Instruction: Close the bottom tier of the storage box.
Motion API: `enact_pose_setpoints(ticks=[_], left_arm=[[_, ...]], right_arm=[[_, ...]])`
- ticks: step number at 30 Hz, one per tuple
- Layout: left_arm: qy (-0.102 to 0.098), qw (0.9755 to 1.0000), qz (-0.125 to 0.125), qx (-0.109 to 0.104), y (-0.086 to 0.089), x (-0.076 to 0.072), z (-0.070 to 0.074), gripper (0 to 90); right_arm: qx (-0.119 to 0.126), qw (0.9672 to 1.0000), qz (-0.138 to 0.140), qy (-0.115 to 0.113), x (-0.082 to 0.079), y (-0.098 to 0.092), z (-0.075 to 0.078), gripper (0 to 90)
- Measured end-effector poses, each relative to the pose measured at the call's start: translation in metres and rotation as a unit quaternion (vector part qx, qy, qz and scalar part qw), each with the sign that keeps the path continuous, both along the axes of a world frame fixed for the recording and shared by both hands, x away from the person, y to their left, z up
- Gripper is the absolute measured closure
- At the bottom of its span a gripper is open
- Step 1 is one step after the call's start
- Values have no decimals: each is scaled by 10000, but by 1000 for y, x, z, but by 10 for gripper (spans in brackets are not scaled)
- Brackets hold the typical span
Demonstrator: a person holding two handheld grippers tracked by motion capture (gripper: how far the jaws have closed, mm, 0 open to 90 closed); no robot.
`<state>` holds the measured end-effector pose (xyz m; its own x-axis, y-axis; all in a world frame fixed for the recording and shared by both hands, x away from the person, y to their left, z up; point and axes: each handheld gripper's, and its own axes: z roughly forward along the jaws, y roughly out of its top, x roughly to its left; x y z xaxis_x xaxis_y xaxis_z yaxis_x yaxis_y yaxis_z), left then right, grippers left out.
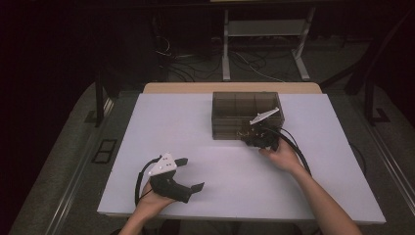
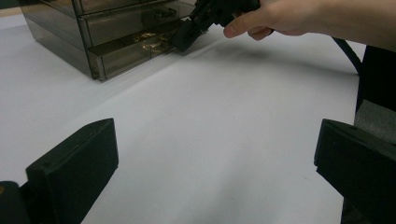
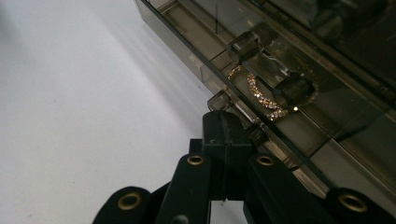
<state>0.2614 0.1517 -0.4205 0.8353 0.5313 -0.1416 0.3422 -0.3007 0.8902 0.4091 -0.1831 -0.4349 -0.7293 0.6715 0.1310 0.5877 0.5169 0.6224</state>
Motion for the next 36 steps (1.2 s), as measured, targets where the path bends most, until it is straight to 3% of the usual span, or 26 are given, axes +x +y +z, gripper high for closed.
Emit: enact_pose_setpoints(ticks=[28,36], left_arm=[[-4,10000,16,-16,2,0,0,0],[-2,10000,16,-25,2,-1,0,0]], right_arm=[[22,9998,-187,-20,8,1,-1,890],[202,9998,-60,28,1,1,6,809]])
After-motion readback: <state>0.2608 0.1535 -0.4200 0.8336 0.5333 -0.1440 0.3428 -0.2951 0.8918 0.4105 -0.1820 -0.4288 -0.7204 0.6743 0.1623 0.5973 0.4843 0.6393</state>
